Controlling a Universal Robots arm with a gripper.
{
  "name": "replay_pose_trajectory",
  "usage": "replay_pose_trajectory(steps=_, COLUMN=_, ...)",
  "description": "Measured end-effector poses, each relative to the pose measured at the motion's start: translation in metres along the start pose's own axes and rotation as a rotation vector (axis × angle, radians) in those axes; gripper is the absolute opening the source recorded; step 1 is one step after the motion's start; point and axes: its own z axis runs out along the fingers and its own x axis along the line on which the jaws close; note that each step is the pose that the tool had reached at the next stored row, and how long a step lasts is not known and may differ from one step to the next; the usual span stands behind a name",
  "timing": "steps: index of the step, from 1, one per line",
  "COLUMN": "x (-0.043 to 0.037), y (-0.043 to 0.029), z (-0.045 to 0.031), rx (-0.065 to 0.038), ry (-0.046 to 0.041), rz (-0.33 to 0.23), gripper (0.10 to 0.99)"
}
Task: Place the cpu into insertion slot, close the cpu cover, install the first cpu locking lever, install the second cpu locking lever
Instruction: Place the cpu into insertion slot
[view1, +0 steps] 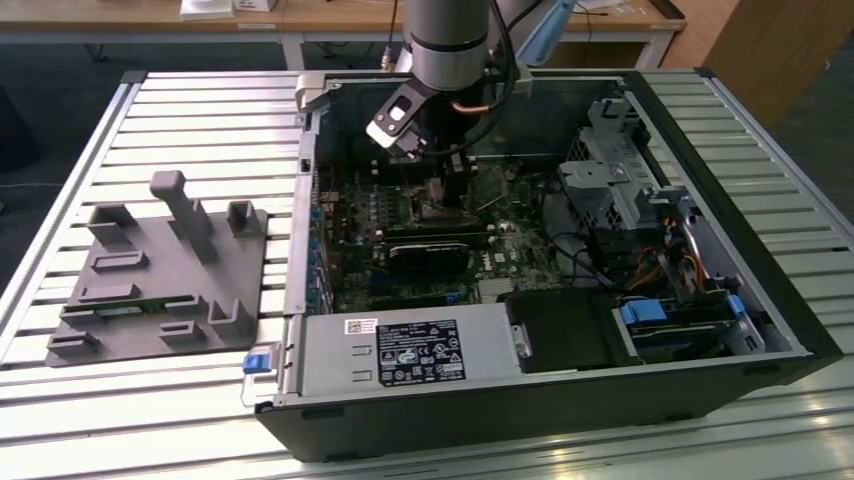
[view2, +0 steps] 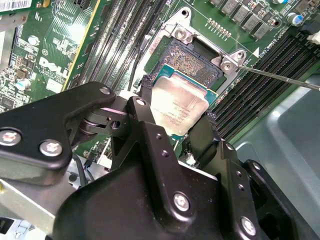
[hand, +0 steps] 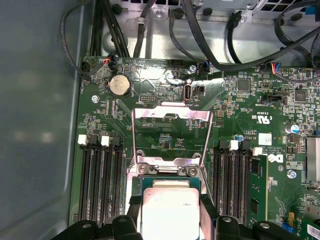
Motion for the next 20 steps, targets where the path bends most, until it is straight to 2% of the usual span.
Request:
replay_pose_trajectory(steps=2, x=0.0, y=0.0, z=-0.0002, rx=0.0, ry=0.0, rz=0.0, gripper=0.541)
replay_pose_trajectory(steps=3, x=0.0, y=0.0004, z=-0.0045, rx=0.0, ry=0.0, rz=0.0, gripper=0.541)
replay_pose_trajectory(steps=17, x=0.0, y=0.0006, z=-0.0066, rx=0.0, ry=0.0, rz=0.0, gripper=0.541)
replay_pose_trajectory(steps=20, x=0.0, y=0.0008, z=-0.0095, rx=0.0, ry=0.0, rz=0.0, gripper=0.541)
